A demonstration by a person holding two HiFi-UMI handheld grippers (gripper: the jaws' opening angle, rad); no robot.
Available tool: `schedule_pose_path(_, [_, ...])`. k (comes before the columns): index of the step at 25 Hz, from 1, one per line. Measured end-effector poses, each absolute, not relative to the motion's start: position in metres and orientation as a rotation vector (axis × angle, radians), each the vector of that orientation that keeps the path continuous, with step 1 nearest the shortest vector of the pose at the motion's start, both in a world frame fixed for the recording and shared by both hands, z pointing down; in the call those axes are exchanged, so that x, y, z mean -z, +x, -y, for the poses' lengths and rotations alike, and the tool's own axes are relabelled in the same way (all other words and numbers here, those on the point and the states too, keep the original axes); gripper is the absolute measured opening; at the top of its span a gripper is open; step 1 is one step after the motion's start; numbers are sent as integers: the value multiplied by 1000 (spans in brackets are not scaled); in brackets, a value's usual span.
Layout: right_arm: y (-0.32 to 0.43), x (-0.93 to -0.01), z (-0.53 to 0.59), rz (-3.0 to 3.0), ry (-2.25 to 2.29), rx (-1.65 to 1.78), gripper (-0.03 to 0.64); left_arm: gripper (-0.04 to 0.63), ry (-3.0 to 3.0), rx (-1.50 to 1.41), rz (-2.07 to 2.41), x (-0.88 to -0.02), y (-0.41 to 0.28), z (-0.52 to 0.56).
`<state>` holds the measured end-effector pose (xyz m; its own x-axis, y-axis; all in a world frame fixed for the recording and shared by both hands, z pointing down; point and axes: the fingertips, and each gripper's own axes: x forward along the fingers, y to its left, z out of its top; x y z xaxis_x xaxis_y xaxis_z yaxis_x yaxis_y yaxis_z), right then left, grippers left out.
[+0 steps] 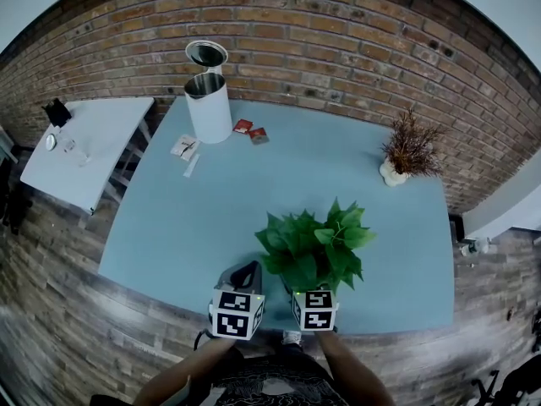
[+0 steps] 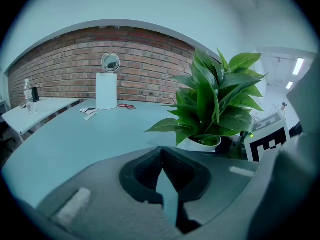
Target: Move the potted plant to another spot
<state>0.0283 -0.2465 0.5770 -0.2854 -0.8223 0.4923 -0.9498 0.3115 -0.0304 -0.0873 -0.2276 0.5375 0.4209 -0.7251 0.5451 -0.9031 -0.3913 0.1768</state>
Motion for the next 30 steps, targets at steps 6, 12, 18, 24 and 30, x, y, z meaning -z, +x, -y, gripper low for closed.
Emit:
schedule_pose_path(6, [4, -578, 244, 2232, 1516, -439, 474, 0, 2185, -518, 1435, -540, -110, 224])
schedule_pose_path(12, [-19, -578, 243, 2261, 1458, -426, 474, 0, 2132, -492, 1487, -540, -132, 220])
schedule_pose_path(18, [-45, -577, 241, 2293, 1400, -407, 474, 0, 2084, -470, 1536, -543, -155, 214])
schedule_pose_path(24, [-75, -575, 239, 2326, 1346, -391, 474, 0, 2029, -461, 1583, -547, -184, 205])
schedule_pose_path(30, [-107, -579, 237, 2357, 1309, -384, 474, 0, 2008, -460, 1613, -549, -214, 201])
